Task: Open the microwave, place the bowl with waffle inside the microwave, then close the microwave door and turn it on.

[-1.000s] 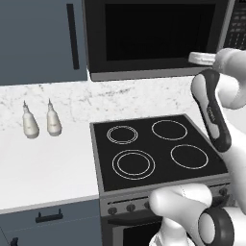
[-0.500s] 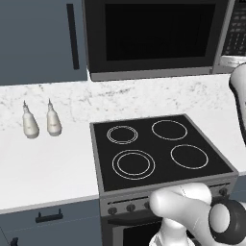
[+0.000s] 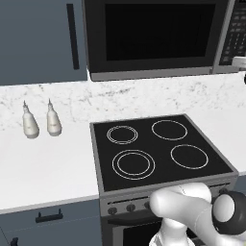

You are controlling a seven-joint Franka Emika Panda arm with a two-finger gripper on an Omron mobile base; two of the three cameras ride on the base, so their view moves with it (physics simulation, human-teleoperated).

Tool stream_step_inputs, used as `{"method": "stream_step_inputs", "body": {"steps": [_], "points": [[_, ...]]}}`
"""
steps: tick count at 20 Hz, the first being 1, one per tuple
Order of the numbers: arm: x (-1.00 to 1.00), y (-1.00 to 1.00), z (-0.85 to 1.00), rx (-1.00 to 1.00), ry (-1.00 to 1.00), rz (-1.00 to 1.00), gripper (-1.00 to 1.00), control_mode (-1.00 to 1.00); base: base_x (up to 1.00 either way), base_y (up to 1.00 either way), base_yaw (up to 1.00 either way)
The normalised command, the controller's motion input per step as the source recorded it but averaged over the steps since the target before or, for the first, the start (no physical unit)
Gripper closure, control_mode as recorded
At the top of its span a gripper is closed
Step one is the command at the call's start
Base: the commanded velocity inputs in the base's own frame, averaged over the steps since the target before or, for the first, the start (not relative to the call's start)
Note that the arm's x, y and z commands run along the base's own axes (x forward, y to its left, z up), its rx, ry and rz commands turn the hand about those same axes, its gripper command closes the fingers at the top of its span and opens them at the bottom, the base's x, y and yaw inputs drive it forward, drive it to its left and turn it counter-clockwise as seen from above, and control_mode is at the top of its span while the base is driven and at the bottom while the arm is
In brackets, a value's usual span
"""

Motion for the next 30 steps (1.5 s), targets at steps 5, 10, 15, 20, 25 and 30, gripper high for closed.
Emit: {"method": "stream_step_inputs", "body": {"steps": [5,10,15,20,25,30], "points": [[0.06,-0.24,-0.01,0.00,0.00,0.00,-1.00,-1.00,0.00,0.00,0.00],[0.21,-0.45,-0.01,0.00,0.00,0.00,-1.00,-1.00,0.00,0.00,0.00],[0.31,-0.33,-0.12,0.00,0.00,0.00,-1.00,-1.00,0.00,0.00,0.00],[0.30,-0.05,-0.14,0.00,0.00,0.00,-1.00,-1.00,0.00,0.00,0.00],[0.40,0.00,-0.12,0.00,0.00,0.00,-1.00,-1.00,0.00,0.00,0.00],[0.31,-0.09,-0.10,0.00,0.00,0.00,-1.00,-1.00,0.00,0.00,0.00]]}}
